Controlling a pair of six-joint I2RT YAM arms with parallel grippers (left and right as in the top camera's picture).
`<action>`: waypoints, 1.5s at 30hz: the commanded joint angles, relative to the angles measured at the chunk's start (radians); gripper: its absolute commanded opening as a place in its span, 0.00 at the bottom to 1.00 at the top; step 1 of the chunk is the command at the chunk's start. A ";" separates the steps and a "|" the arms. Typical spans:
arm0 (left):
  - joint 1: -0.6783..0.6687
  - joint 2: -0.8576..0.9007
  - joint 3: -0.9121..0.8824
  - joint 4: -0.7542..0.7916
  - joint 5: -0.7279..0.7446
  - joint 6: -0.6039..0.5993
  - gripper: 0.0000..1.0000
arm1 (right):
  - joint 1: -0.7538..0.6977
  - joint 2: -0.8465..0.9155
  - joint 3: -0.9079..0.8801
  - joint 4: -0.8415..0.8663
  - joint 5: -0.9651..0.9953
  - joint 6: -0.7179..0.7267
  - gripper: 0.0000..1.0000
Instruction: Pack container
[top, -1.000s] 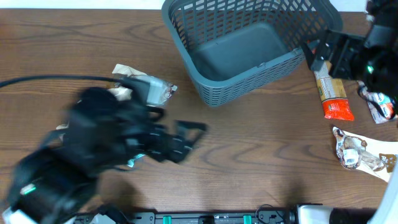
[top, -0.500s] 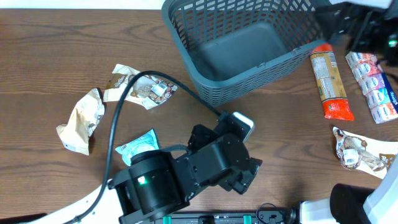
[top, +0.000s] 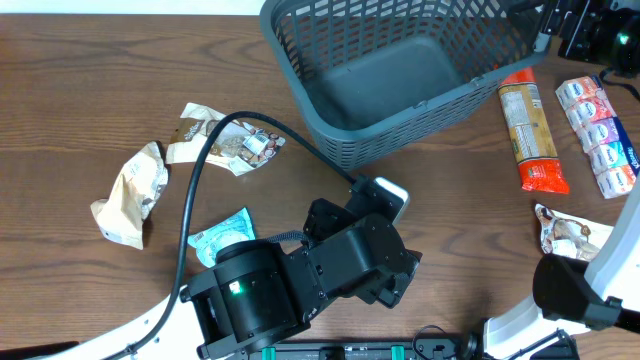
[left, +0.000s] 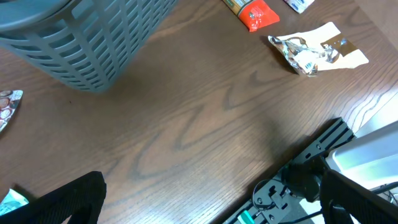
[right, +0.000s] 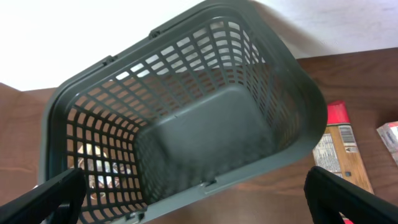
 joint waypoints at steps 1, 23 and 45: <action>-0.002 0.001 0.011 0.001 -0.001 -0.002 0.99 | -0.009 0.061 0.006 0.001 -0.028 -0.023 0.99; -0.002 0.000 0.011 -0.008 0.005 -0.122 0.99 | 0.006 0.211 0.006 0.167 -0.298 0.071 0.99; -0.002 0.001 0.011 -0.010 0.067 -0.122 0.99 | 0.158 0.333 0.006 0.112 -0.098 0.050 0.99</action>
